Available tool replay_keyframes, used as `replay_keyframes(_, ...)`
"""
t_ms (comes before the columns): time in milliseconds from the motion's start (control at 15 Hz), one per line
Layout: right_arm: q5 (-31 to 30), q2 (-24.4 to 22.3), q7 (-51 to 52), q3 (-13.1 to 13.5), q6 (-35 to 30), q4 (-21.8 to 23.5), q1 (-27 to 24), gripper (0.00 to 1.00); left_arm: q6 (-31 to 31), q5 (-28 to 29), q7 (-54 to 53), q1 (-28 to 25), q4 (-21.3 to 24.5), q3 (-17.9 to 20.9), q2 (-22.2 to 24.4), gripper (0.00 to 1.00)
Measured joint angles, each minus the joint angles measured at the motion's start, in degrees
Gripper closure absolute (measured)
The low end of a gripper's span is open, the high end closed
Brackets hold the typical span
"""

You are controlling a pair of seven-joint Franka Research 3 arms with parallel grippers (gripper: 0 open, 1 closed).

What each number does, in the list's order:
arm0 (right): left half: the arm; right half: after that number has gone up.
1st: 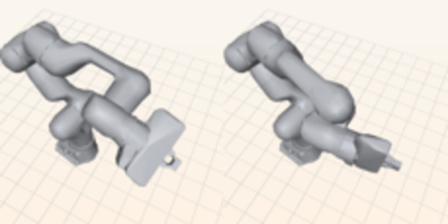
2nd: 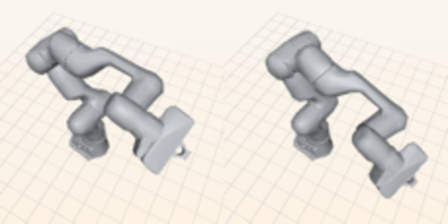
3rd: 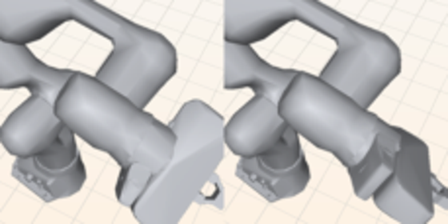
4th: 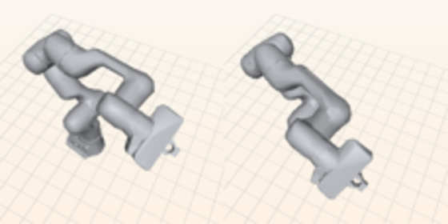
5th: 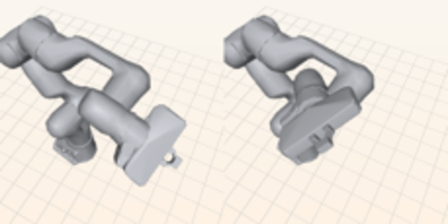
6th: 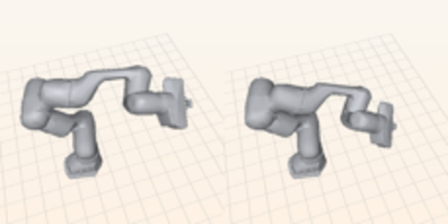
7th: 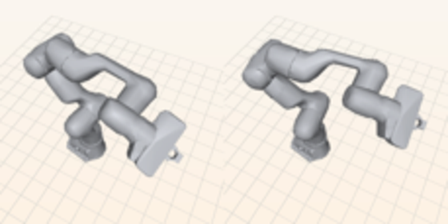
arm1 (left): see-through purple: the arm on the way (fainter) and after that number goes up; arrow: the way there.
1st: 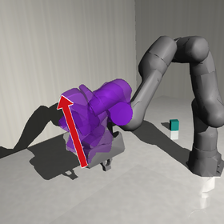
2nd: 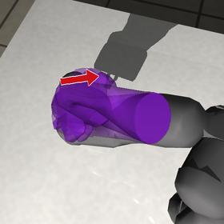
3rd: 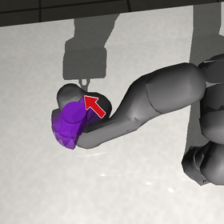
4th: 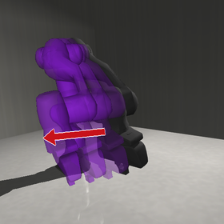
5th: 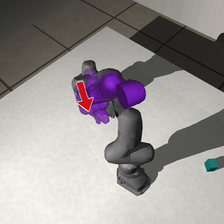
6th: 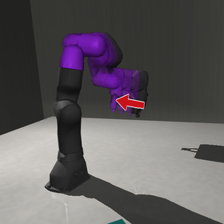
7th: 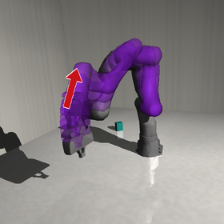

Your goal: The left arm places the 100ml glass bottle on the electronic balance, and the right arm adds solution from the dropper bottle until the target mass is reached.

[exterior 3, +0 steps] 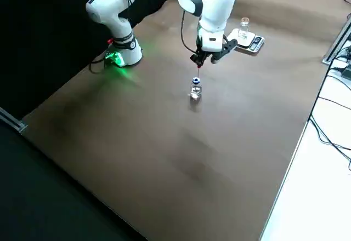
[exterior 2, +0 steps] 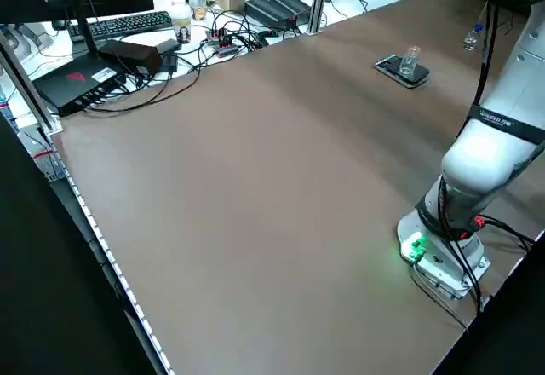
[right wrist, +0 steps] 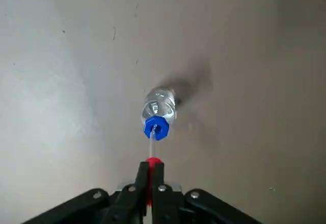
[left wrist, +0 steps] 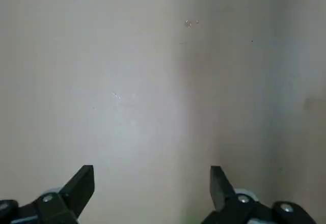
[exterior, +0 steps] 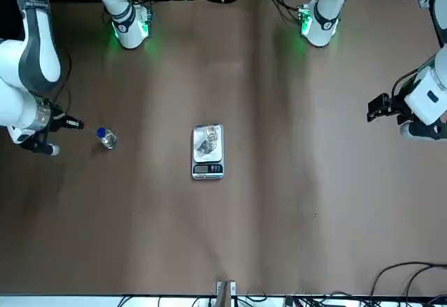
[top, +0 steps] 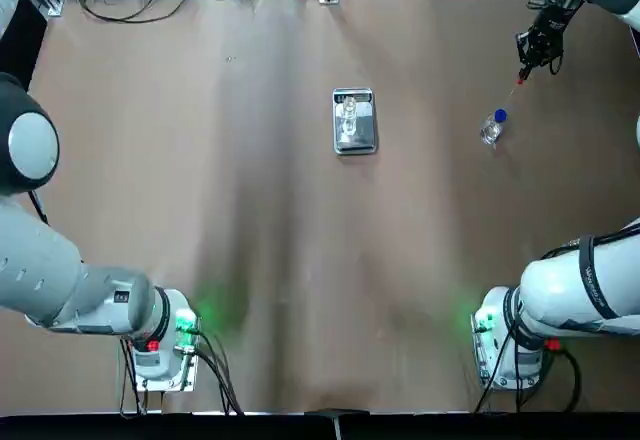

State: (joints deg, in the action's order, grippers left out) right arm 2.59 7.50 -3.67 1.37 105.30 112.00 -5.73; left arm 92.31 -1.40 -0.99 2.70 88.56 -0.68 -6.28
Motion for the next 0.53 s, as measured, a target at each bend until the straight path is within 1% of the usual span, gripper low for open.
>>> replay_keyframes(533,0.0,0.0,0.6,-0.1,0.3,1.8,0.0,0.95,0.0,0.0,0.1,0.0,0.0,0.0,0.0,0.0)
